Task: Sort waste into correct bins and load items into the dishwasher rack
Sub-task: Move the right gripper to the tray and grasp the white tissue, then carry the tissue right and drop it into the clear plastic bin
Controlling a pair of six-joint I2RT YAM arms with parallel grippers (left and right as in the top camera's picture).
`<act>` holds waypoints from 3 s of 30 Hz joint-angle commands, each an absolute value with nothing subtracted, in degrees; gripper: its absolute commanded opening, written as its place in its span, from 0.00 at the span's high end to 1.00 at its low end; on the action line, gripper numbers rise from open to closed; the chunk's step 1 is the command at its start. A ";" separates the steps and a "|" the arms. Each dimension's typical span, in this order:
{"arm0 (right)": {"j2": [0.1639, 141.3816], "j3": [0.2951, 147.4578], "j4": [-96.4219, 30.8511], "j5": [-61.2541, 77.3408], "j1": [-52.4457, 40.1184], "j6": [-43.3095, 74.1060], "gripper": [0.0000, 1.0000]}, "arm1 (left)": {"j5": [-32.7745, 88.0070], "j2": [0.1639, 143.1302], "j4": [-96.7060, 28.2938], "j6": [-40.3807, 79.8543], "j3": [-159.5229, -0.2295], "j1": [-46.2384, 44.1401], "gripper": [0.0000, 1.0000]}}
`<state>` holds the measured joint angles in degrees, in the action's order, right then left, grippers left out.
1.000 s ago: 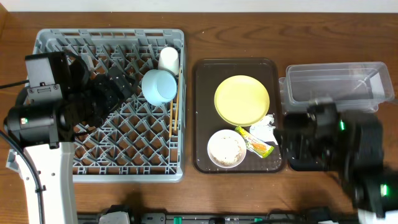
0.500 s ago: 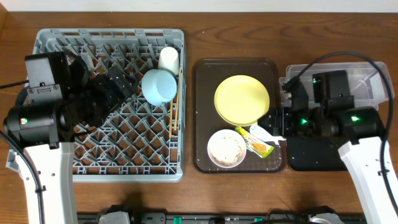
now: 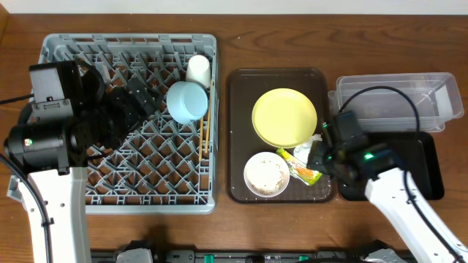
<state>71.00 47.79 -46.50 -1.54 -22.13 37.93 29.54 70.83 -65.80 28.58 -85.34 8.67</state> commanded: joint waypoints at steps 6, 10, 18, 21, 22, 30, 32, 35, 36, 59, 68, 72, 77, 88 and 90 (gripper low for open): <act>78.43 45.89 -37.95 -18.44 -29.82 45.82 0.38 | 28.86 70.81 -65.98 28.10 -85.84 8.75 0.06; 83.59 45.89 -33.76 -17.67 -30.02 45.80 0.37 | 28.86 70.81 -65.98 28.08 -85.84 8.75 0.06; 90.24 45.89 -31.66 -16.82 -29.95 45.28 0.35 | 28.86 70.81 -65.98 28.10 -85.84 8.75 0.06; 92.07 45.89 -30.35 -15.07 -29.98 43.53 0.34 | 28.86 70.81 -65.95 28.10 -85.84 8.75 0.06; 92.44 45.89 -30.13 -14.66 -29.95 43.24 0.34 | 28.86 70.81 -65.98 28.08 -85.84 8.75 0.06; 93.54 45.91 -29.91 -13.87 -29.95 42.61 0.54 | 28.86 70.81 -65.98 28.08 -85.84 8.75 0.06; 93.27 46.04 -29.89 -13.87 -29.95 41.67 0.65 | 28.86 70.81 -65.98 28.08 -85.84 8.75 0.06; 92.01 46.83 -30.00 -13.85 -29.78 39.46 0.85 | 28.86 70.81 -65.98 28.08 -85.84 8.75 0.06; 91.15 47.29 -30.04 -13.61 -29.65 38.26 0.93 | 28.86 70.81 -65.98 28.10 -85.84 8.75 0.06; 70.02 52.71 -23.88 -12.60 -9.65 8.86 0.99 | 28.86 70.81 -65.98 28.10 -85.84 8.75 0.06; 71.66 52.71 -17.67 -11.42 1.15 6.57 0.99 | 28.86 70.81 -65.98 28.10 -85.84 8.75 0.06; 74.87 52.71 -16.01 -9.52 3.86 6.52 0.98 | 28.86 70.81 -65.98 28.10 -85.84 8.75 0.05; 80.20 52.71 -13.34 -8.23 4.86 6.57 0.87 | 28.86 70.81 -65.95 28.08 -85.84 8.75 0.06; 79.29 53.98 -14.44 1.58 4.80 6.59 0.13 | 28.86 70.81 -65.95 28.08 -85.84 8.75 0.06; 76.18 54.43 -17.23 8.47 4.80 6.61 0.16 | 28.86 70.81 -65.98 28.08 -85.84 8.75 0.06</act>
